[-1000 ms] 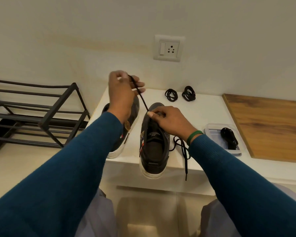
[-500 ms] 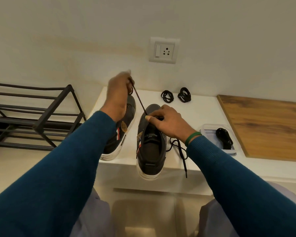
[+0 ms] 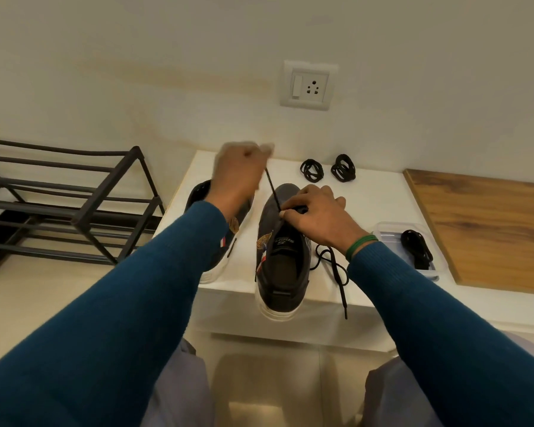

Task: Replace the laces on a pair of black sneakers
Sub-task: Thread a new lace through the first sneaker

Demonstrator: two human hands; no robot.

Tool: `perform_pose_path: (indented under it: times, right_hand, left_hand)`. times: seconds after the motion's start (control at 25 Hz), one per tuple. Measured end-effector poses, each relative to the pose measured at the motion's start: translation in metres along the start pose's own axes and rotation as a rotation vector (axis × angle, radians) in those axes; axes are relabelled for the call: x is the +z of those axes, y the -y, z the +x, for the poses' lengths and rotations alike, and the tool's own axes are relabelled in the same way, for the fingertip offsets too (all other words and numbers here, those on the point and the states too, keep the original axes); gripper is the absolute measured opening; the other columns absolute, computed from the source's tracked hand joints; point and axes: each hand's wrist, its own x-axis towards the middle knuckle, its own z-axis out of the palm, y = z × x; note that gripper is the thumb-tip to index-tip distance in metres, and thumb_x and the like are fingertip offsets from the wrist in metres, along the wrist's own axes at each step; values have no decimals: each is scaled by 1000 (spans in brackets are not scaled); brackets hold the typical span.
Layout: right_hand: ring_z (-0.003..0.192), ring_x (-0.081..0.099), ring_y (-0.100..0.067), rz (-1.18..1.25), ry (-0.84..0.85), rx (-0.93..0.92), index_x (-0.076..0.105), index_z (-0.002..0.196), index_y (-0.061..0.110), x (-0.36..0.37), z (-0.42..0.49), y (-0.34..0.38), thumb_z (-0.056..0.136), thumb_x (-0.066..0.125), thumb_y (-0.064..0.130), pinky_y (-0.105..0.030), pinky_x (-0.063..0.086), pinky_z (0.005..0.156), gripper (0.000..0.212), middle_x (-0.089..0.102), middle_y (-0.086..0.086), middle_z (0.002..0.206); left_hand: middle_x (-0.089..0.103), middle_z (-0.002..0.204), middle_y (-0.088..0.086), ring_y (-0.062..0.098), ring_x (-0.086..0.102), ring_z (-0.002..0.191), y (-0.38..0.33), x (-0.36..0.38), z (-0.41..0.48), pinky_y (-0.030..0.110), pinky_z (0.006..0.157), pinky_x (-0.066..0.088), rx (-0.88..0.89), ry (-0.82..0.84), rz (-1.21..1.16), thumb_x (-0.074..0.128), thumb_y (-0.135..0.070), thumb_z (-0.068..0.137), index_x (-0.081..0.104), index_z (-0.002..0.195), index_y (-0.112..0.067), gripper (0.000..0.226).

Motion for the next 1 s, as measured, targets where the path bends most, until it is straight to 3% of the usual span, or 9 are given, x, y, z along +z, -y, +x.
perform_pose_path:
  times: [0.04,0.12,0.16,0.24,0.32,0.4,0.64,0.8,1.0]
  right_hand:
    - [116,38,-20,1,-1,8,69,114,43,0,0,0,89,48,57,-44,28,90,35,51,4,118]
    - [116,38,-20,4,0,14,69,112,43,0,0,1,89,49,54,-44,27,89,32,51,5,118]
    - [116,38,-20,8,5,12,69,111,43,-1,0,1,89,49,53,-44,28,89,32,51,5,118]
    - [117,37,-21,24,22,20,69,111,44,-1,-1,1,87,48,54,-44,28,89,33,51,6,119]
    - [118,37,-22,17,33,31,68,111,45,-1,-2,1,85,46,56,-45,28,89,36,51,5,122]
    - [119,36,-22,18,49,38,67,111,47,-1,-1,1,82,45,57,-45,27,89,38,52,4,124]
    - [124,36,-25,70,95,53,67,112,46,-6,1,4,76,51,51,-45,26,91,39,51,4,130]
    - [121,48,-21,161,24,45,71,107,37,-3,0,2,90,58,47,-45,36,98,24,58,6,124]
    - [96,65,-12,581,-334,194,75,97,13,-24,4,-13,97,57,33,-19,45,75,27,73,3,98]
  left_hand:
    - [57,74,6,15,55,64,-8,-9,7,34,66,59,-54,-202,-406,67,-28,92,63,72,-6,30]
    - [59,77,5,15,51,57,-10,-17,13,35,61,60,-211,-263,-912,70,-18,88,66,85,-7,12]
    - [62,77,3,16,49,50,-7,-15,12,32,55,56,-280,-185,-886,69,-18,89,66,95,-6,14]
    - [67,81,-1,18,56,53,5,-5,6,29,54,50,-214,54,-233,67,-27,92,66,107,-6,27]
    - [68,90,-1,18,64,72,14,11,-7,32,65,54,46,319,580,64,-37,93,69,99,-11,28]
    - [66,81,3,19,63,71,13,19,-14,32,64,54,60,468,869,59,-38,94,66,83,-11,30]
    - [64,70,10,26,59,65,5,-3,0,38,63,50,37,72,529,44,-32,99,63,73,-1,45]
    - [60,111,9,25,59,95,2,-5,-1,37,75,50,-45,218,530,43,-7,99,56,119,-3,24]
    - [66,106,2,16,74,76,-6,-19,-7,36,76,59,-83,378,380,38,-10,105,61,108,-11,23]
